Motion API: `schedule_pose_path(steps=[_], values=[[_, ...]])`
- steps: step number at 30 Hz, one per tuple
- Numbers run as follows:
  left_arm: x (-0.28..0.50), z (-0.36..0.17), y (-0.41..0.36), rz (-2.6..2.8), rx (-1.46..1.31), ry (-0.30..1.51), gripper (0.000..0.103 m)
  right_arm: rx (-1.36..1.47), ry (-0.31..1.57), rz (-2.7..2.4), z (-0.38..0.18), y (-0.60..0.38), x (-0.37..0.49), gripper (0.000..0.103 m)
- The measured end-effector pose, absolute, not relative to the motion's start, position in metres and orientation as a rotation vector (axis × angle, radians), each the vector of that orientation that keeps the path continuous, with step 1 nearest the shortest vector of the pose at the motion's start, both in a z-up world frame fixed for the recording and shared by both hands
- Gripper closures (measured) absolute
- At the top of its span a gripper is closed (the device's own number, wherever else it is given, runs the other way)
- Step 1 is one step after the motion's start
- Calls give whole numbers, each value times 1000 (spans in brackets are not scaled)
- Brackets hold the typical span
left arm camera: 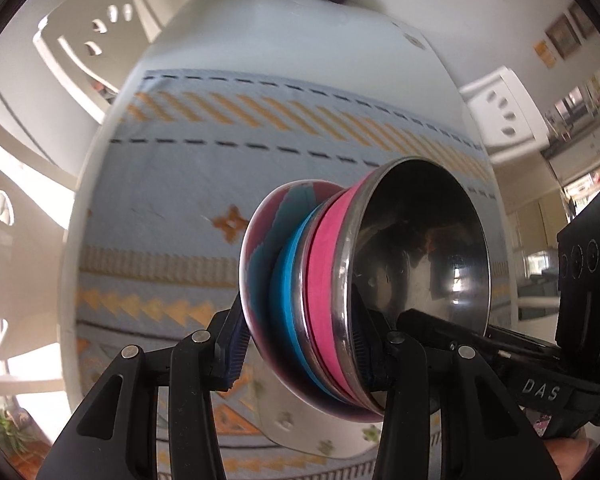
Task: Organize plates and bowls
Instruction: 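Lift the nested bowl stack with both grippers over the plate stack, then lower the bowl stack onto the forest plate and open both grippers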
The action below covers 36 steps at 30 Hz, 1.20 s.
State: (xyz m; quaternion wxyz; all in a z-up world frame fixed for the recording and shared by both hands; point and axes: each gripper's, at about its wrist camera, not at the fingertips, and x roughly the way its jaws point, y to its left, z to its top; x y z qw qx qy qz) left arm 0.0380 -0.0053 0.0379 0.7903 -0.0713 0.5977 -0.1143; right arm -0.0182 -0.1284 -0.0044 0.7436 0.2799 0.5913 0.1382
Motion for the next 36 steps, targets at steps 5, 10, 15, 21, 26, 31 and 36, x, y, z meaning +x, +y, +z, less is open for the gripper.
schedule_pose_path(steps=[5, 10, 15, 21, 26, 31, 36], values=[[9, 27, -33, -275, -91, 1307, 63, 608, 1337, 293, -16, -155, -59, 66], [-7, 9, -32, -268, -98, 1345, 63, 572, 1383, 298, -31, -156, -80, 66], [-16, -3, -32, -250, -88, 1349, 63, 525, 1386, 278, -41, -149, -84, 66], [-22, -2, -30, -208, -41, 1373, 51, 483, 1395, 273, -36, -147, -87, 66], [-38, 13, -30, -186, 31, 1338, 31, 391, 1342, 266, -14, -136, -99, 49], [-42, 15, -19, -152, -7, 1313, 25, 319, 1270, 194, 3, -133, -106, 27], [-48, 18, -19, -127, 16, 1280, 25, 313, 1273, 199, 1, -130, -108, 27]])
